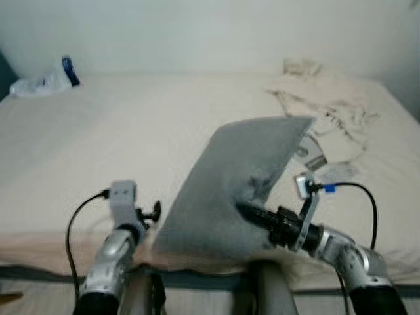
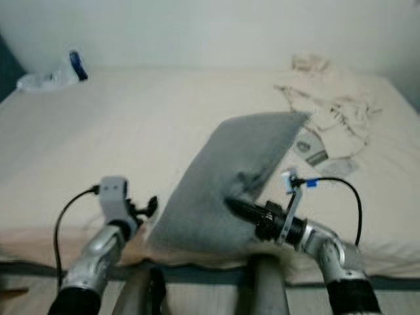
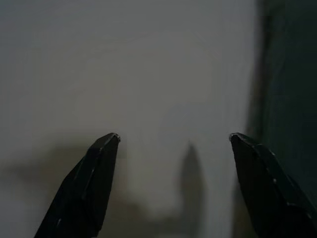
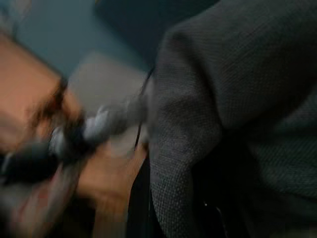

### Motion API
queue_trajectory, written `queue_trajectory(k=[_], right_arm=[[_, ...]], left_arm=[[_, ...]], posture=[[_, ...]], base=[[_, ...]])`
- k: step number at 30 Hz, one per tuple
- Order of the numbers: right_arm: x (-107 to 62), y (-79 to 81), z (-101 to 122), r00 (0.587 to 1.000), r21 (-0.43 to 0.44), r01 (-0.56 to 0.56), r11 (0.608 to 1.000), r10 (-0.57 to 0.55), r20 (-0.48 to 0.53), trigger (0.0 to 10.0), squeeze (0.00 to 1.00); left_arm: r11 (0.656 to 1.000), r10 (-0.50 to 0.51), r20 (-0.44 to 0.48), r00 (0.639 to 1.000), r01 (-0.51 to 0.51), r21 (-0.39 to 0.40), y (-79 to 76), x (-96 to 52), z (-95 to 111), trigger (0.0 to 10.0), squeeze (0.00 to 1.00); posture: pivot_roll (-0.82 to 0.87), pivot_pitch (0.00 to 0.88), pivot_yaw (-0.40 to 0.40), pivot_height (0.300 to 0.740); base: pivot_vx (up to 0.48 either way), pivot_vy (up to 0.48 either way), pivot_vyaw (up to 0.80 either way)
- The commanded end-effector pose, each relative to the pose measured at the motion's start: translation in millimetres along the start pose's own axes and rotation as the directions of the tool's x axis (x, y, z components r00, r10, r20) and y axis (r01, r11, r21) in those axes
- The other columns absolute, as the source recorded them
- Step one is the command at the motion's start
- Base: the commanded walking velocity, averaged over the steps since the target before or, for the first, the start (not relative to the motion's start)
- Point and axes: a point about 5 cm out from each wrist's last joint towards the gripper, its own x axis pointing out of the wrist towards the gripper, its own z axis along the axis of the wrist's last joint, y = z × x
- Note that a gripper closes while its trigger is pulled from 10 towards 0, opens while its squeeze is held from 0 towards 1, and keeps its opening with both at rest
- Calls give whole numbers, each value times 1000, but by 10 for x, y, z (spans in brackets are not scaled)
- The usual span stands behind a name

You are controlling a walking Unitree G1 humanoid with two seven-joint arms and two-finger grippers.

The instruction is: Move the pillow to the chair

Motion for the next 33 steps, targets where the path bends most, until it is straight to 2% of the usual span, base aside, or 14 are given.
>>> queue_trajectory(k=[1, 6, 11, 14, 16, 17, 18, 20, 23, 27, 28, 30, 32, 33], right_arm=[[-38, 178, 18, 989, -8, -136, 991, 135, -67, 0, 0], [-257, 123, -130, 988, 14, -53, 998, 55, -145, 0, 0], [-308, 100, -280, 987, 49, 7, 999, 1, -162, 0, 0], [-300, 147, -322, 987, 72, 7, 997, 4, -162, 0, 0], [-304, 163, -324, 986, 75, 5, 997, 7, -166, 0, 0], [-328, 177, -342, 986, 85, 12, 996, 2, -169, 0, 0], [-328, 177, -342, 986, 85, 12, 996, 2, -169, 0, 0], [-353, 177, -372, 985, 90, 22, 996, -6, -175, 0, 0], [-376, 179, -412, 984, 97, 29, 995, -11, -179, 0, 0], [-384, 186, -468, 979, 98, 37, 994, -16, -203, 0, 0], [-379, 188, -481, 977, 98, 37, 995, -15, -211, 0, 0], [-379, 188, -481, 977, 98, 37, 995, -15, -211, 0, 0], [-363, 192, -493, 976, 97, 35, 995, -13, -216, 0, 0], [-348, 195, -496, 976, 95, 32, 995, -10, -219, 0, 0]], left_arm=[[1000, 15, -38, 999, -16, -22, 156, -18, -38, 10000, 0], [989, -66, -60, 996, 58, -136, 148, 27, -7, 10000, 0], [917, -281, -140, 949, 223, -329, -52, -22, -126, 10000, 0], [771, -465, -177, 867, 298, -563, -204, -117, -260, 10000, 0], [729, -503, -173, 847, 307, -612, -231, -133, -281, 10000, 0], [582, -562, -108, 820, 299, -757, -276, -172, -292, 10000, 0], [582, -562, -108, 820, 299, -757, -276, -172, -292, 10000, 0], [475, -593, -41, 804, 308, -825, -310, -205, -273, 10000, 0], [371, -623, 44, 781, 344, -862, -355, -241, -218, 10000, 0], [365, -724, 37, 689, 429, -826, -519, -338, -203, 10000, 0], [409, -745, -1, 667, 456, -791, -589, -358, -226, 10000, 0], [409, -745, -1, 667, 456, -791, -589, -358, -226, 10000, 0], [485, -755, -64, 653, 491, -724, -679, -366, -268, 10000, 0], [576, -729, -124, 673, 505, -643, -727, -336, -317, 10000, 0]], posture=[[7, 171, 48, 567], [6, 175, 47, 567], [18, 176, 47, 567], [20, 177, 49, 567], [20, 177, 49, 567], [16, 179, 55, 567], [16, 179, 55, 567], [15, 180, 56, 567], [15, 181, 56, 567], [19, 182, 54, 567], [19, 182, 54, 567], [19, 182, 54, 567], [21, 181, 54, 567], [21, 181, 54, 567]], base=[[0, 0, 0], [0, 0, 0], [0, 0, 0], [0, 0, 0], [0, 0, 0], [0, 0, 0], [0, 0, 0], [0, 0, 0], [0, 0, 0], [0, 0, 0], [0, 0, 0], [0, 0, 0], [0, 0, 0], [0, 0, 0]])
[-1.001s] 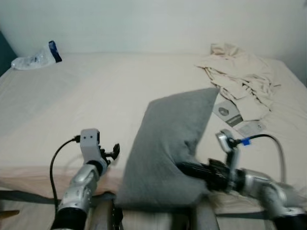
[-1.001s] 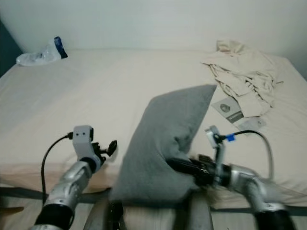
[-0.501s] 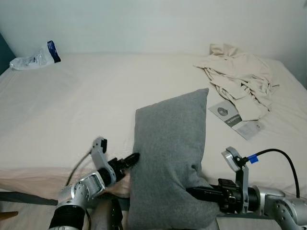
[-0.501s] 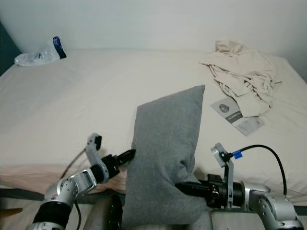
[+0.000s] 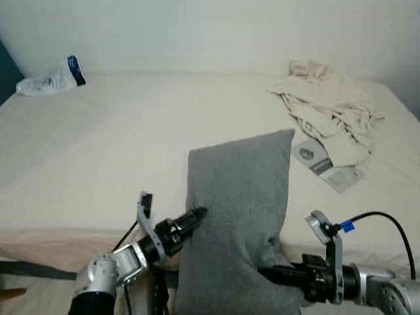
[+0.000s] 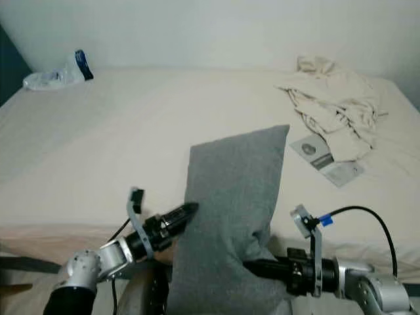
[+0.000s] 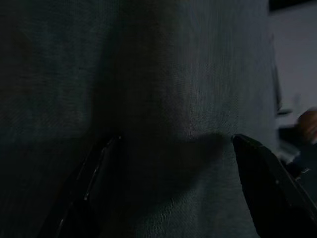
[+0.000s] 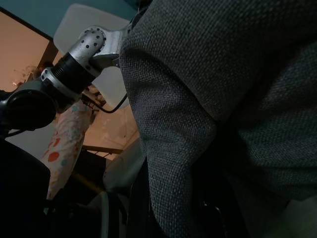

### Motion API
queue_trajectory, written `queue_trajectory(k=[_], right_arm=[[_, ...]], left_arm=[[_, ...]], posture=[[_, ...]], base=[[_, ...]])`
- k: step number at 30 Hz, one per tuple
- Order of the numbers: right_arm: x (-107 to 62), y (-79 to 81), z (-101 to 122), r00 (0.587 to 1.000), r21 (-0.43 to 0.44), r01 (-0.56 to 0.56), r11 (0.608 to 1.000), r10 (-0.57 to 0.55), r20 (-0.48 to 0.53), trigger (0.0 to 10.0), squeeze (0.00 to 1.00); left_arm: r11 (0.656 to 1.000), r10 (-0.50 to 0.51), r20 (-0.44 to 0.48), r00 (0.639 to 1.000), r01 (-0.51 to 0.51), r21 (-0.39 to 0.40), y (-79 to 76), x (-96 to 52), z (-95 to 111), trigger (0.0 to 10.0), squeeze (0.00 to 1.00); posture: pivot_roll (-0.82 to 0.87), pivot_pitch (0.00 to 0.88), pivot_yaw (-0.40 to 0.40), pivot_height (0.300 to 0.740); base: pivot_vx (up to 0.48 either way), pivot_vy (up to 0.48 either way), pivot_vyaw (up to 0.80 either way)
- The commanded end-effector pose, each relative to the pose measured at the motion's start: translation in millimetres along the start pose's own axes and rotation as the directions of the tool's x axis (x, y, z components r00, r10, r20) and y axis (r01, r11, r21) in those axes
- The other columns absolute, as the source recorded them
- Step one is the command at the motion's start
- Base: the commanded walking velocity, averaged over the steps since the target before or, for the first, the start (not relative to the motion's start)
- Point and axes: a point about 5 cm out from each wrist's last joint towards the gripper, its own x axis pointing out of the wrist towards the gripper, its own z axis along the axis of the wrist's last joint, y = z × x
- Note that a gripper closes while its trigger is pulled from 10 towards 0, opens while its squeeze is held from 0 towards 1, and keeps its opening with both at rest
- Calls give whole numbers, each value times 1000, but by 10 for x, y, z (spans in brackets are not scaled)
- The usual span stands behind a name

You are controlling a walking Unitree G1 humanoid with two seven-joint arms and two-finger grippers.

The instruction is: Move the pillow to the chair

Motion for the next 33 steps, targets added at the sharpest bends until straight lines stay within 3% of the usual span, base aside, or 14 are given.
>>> queue_trajectory(k=[1, 2, 4, 5, 9, 11, 12, 16, 17, 18, 26, 29, 31, 33], right_arm=[[95, 48, -45, 999, -4, -44, 999, 44, -27, 0, 0], [105, 50, -43, 999, -6, -45, 999, 44, -27, 0, 0], [115, 54, -42, 999, -8, -47, 999, 47, -28, 0, 0], [128, 60, -36, 998, -9, -54, 998, 54, -24, 0, 0], [135, 62, -32, 998, -10, -56, 998, 55, -22, 0, 0], [132, 61, -35, 998, -10, -54, 998, 54, -21, 0, 0], [127, 61, -40, 998, -11, -52, 999, 52, -20, 0, 0], [130, 59, -38, 999, -12, -50, 999, 49, -16, 0, 0], [131, 55, -37, 999, -14, -46, 999, 46, -14, 0, 0], [137, 53, -39, 999, -17, -43, 999, 43, -13, 0, 0], [180, 35, -3, 1000, -46, -21, 999, 21, 7, 0, 0], [216, -3, 54, 999, -94, 32, 995, -28, 39, 0, 0], [268, -89, 169, 987, -189, 144, 971, -127, 103, 0, 0], [311, -134, 276, 970, -213, 212, 954, -179, 164, 0, 0]], left_arm=[[985, 97, -71, 993, -86, 147, 42, 94, -160, 10000, 0], [961, 150, -78, 986, -127, 248, 60, 133, -183, 10000, 0], [924, 217, -78, 973, -179, 339, 92, 169, -198, 10000, 0], [914, 273, -42, 961, -245, 325, 169, 174, -188, 10000, 0], [927, 292, -34, 956, -274, 255, 230, 153, -194, 10000, 0], [948, 257, -34, 966, -245, 204, 191, 149, -205, 10000, 0], [973, 187, -29, 982, -181, 144, 99, 153, -212, 10000, 0], [981, 127, -26, 992, -121, 153, 3, 173, -220, 9608, 0], [979, 123, -25, 992, -117, 166, -15, 182, -223, 2549, 0], [977, 112, -26, 993, -105, 184, -39, 200, -237, 0, 0], [936, 176, -30, 984, -157, 315, -41, 235, -240, 0, 0], [919, 210, -2, 978, -197, 341, -42, 210, -207, 0, 0], [904, 227, 50, 973, -230, 361, -58, 192, -135, 0, 0], [901, 221, 88, 971, -238, 362, -86, 185, -72, 0, 0]], posture=[[22, 181, 54, 567], [22, 181, 54, 567], [24, 179, 55, 567], [24, 179, 55, 567], [22, 179, 57, 567], [22, 179, 57, 567], [22, 178, 57, 567], [23, 177, 57, 567], [23, 176, 57, 567], [25, 174, 56, 567], [27, 171, 59, 567], [25, 169, 58, 567], [24, 168, 57, 567], [25, 168, 56, 567]], base=[[0, 0, 0], [0, 0, 0], [0, 0, 0], [0, 0, 0], [0, 0, 0], [0, 0, 0], [0, 0, 0], [0, 0, 0], [0, 0, 0], [0, 0, 0], [0, 0, 0], [0, 0, 0], [0, 0, 0], [0, 0, 0]])
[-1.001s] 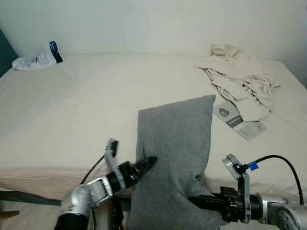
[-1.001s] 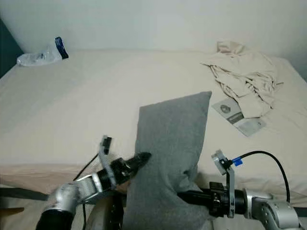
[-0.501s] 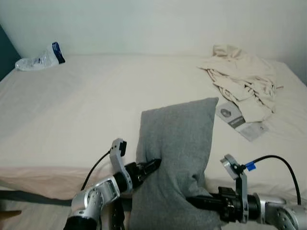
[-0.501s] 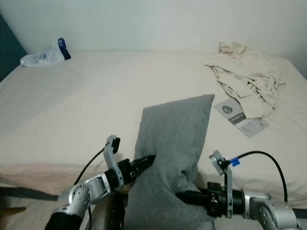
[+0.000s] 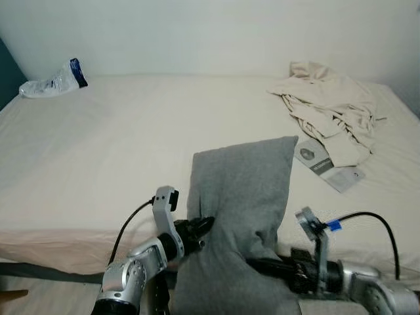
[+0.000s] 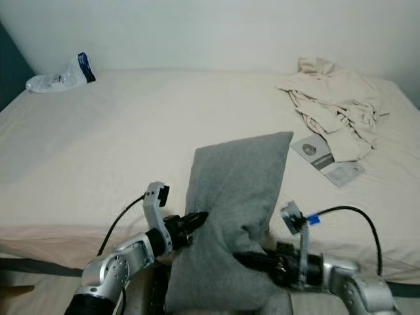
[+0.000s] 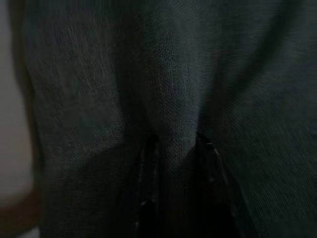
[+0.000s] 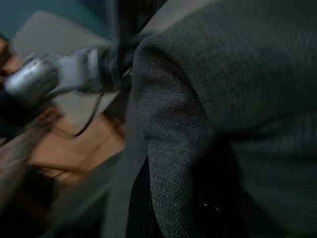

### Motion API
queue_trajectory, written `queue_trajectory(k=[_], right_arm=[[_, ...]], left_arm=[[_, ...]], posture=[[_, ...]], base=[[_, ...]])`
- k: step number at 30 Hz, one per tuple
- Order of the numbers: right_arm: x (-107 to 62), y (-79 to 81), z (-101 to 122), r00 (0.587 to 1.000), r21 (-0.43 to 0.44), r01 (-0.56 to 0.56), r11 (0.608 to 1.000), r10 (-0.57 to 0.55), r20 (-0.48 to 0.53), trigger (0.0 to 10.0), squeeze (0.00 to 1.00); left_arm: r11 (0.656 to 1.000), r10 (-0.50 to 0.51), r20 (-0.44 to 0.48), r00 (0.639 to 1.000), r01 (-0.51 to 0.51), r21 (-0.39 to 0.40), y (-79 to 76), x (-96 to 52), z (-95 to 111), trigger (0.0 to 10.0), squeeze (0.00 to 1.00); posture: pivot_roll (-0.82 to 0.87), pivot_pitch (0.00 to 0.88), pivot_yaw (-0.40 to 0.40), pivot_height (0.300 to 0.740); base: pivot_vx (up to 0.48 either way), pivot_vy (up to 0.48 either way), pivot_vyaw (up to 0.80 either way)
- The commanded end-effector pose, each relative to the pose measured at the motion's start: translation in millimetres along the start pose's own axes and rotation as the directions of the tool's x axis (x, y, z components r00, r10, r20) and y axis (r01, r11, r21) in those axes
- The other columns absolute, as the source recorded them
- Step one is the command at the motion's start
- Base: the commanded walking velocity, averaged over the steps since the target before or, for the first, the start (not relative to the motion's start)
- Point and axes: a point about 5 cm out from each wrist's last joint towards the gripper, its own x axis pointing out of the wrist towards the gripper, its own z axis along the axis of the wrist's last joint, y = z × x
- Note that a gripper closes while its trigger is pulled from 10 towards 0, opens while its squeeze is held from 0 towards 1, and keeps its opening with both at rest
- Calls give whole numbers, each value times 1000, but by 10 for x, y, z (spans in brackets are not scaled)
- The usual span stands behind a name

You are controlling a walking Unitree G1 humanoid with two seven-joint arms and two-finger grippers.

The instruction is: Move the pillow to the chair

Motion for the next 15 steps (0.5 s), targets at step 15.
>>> queue_trajectory(k=[15], right_arm=[[261, 209, 670, 979, -255, 18, 967, 34, 201, 0, 0]], left_arm=[[994, -80, 250, 965, 97, -56, -143, -83, 528, 0, 0]], posture=[[23, 160, 52, 567]], base=[[0, 0, 0]])
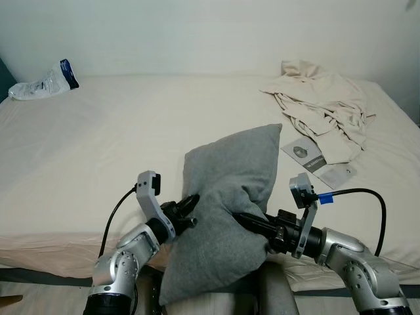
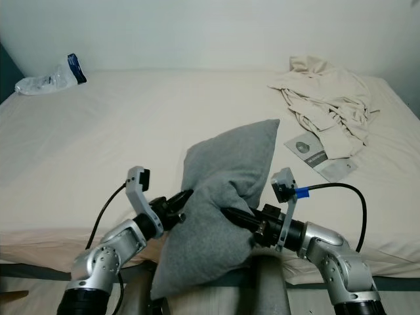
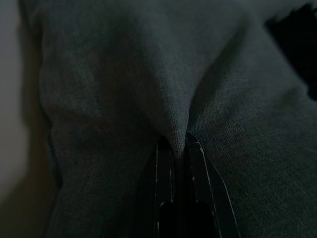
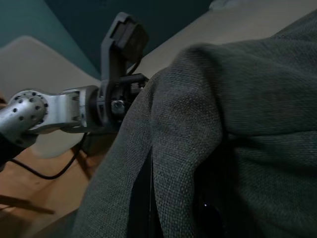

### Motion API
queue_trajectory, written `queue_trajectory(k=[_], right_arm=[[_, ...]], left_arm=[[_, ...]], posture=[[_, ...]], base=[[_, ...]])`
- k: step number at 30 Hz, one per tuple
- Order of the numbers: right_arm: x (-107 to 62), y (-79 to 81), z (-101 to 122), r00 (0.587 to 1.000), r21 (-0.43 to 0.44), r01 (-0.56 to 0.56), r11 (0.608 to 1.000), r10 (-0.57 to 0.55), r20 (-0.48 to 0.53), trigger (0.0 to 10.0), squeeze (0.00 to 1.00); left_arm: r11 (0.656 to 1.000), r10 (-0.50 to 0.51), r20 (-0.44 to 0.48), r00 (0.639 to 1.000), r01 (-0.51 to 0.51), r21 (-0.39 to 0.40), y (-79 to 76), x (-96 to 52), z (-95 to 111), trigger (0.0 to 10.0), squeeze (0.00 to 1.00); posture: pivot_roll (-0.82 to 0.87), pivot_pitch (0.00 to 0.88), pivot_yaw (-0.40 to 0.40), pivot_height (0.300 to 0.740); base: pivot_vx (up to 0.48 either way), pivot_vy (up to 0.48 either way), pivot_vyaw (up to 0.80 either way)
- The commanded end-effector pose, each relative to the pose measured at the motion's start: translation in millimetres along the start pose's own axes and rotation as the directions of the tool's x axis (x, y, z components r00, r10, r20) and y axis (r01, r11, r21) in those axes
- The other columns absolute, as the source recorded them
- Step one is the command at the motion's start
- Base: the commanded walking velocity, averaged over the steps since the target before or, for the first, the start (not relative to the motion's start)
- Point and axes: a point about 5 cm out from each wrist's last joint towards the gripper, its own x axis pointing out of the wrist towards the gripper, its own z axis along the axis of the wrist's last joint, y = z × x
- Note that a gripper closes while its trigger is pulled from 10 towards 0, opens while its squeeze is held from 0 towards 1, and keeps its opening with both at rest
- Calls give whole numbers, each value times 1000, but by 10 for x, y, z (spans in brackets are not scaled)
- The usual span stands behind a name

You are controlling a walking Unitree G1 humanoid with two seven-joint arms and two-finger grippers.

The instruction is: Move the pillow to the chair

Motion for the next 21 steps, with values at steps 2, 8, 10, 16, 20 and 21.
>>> queue_trajectory(k=[2, 8, 10, 16, 20, 21], right_arm=[[120, 6, 254, 997, -129, 40, 991, -32, 69, 0, 0], [221, -220, 390, 954, -236, 291, 927, -264, 139, 0, 0], [237, -256, 370, 942, -265, 333, 905, -305, 143, 0, 0], [364, -345, -36, 863, -376, 489, 787, -498, 79, 10000, 0], [420, -370, -109, 821, -363, 553, 750, -566, 81, 10000, 0], [458, -360, -141, 806, -369, 573, 732, -585, 90, 10000, 0]], left_arm=[[999, -45, 80, 996, 43, 26, -135, 61, 214, 0, 0], [988, 64, 237, 969, -95, 124, -67, 40, 515, 0, 0], [980, 73, 251, 965, -115, 159, -58, 28, 547, 0, 0], [866, 189, 199, 962, -259, 428, -18, 29, 353, 10000, 0], [845, 229, 212, 950, -302, 441, 6, 26, 289, 10000, 0], [842, 244, 218, 945, -318, 435, 14, 21, 250, 10000, 0]], posture=[[18, 146, 53, 567], [15, 128, 49, 567], [15, 128, 49, 567], [14, 104, 37, 567], [16, 101, 34, 567], [14, 101, 32, 567]], base=[[0, 0, 0], [0, 0, 0], [0, 0, 0], [0, 0, 0], [0, 0, 0], [0, 0, 0]])
